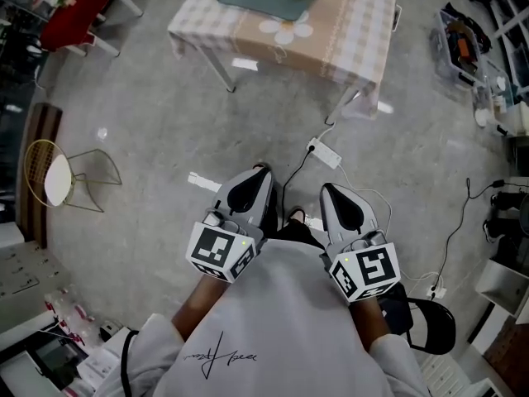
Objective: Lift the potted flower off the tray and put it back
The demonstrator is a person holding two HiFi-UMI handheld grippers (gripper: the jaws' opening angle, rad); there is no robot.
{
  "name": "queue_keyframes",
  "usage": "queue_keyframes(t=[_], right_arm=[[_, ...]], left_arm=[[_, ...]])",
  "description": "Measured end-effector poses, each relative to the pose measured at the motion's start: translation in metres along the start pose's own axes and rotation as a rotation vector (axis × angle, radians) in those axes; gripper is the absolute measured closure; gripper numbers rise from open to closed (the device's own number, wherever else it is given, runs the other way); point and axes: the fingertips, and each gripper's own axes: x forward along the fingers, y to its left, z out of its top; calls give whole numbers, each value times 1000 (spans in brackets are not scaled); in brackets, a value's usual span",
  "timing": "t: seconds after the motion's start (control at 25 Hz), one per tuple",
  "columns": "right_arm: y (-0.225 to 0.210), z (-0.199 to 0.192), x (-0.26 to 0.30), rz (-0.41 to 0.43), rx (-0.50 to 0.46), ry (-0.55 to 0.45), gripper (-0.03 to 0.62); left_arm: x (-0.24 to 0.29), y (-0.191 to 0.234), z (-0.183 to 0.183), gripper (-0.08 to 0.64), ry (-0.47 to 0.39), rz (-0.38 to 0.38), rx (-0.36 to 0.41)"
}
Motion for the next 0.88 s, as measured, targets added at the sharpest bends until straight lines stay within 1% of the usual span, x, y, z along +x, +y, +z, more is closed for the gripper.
queue_keyframes(t=[0.12, 0.2, 0.28, 0.4, 0.64, 0.88], right_arm=[[1, 7, 19, 14, -3, 15, 586], [2, 11, 33, 40, 24, 24, 586], [0, 16, 47, 45, 37, 31, 585], [-6, 24, 68, 28, 33, 37, 586], [-4, 46, 110, 29, 24, 36, 584], [-3, 57, 152, -19, 7, 71, 585]], left_arm=[[10, 17, 5, 560, 13, 3, 8], [18, 28, 6, 560, 38, 1, 30], [26, 38, 8, 560, 51, -12, 24], [40, 56, 16, 560, 53, -25, 9], [61, 90, 40, 560, 40, -44, 17], [72, 125, 58, 560, 44, -66, 31]])
